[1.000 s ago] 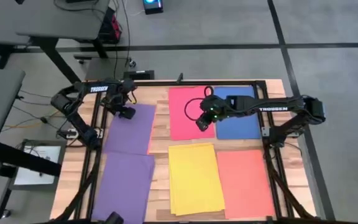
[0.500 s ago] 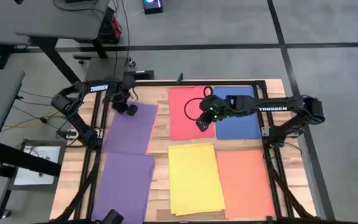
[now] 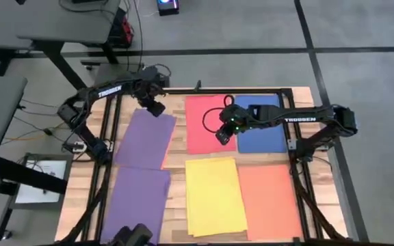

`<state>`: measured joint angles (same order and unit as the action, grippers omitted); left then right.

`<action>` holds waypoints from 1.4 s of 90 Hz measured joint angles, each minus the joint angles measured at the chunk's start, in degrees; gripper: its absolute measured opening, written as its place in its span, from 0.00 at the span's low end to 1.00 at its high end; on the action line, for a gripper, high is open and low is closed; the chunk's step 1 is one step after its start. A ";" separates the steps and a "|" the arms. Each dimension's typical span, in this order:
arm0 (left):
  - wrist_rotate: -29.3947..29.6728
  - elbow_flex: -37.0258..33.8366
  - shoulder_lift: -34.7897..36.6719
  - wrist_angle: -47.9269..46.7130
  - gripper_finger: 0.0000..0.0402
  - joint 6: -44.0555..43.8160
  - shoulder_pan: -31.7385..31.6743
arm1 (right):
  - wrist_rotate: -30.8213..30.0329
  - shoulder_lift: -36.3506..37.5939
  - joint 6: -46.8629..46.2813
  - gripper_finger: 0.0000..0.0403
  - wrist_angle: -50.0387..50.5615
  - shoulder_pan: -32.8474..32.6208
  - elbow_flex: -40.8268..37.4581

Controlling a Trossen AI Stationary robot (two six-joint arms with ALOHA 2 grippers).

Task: Organize paper
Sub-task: Stack the purple paper on top of the purple paper

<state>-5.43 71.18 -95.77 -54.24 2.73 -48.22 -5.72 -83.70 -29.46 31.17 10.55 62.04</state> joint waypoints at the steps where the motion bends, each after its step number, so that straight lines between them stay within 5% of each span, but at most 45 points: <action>1: 0.00 0.37 -0.50 0.01 0.29 0.60 0.11 | 0.00 0.00 -0.01 0.24 -0.01 0.00 0.00; 34: 6.09 8.82 -15.77 0.00 0.40 26.66 5.15 | 0.50 0.00 -0.50 0.24 0.14 -0.04 0.00; 60: 3.19 9.09 -20.21 0.70 0.40 29.63 6.27 | 0.66 0.00 -0.54 0.24 0.29 0.26 0.00; 82: 6.97 9.35 -24.23 -0.25 0.40 27.41 6.53 | 0.87 0.00 -0.52 0.24 0.67 0.90 0.00; 94: 8.34 9.28 -24.35 0.75 0.31 26.07 6.83 | 0.87 0.00 -0.52 0.24 1.90 0.85 0.00; 110: 11.18 9.15 -24.35 1.89 0.04 26.67 7.79 | 0.85 0.01 -0.48 0.24 2.02 0.89 0.00; 126: 11.94 10.38 -23.10 0.01 0.00 25.53 8.94 | 0.85 0.02 -0.04 0.24 2.03 0.85 0.00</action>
<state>6.51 81.56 -118.87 -54.23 28.26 -39.29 -4.87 -83.68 -29.50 33.21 11.40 62.04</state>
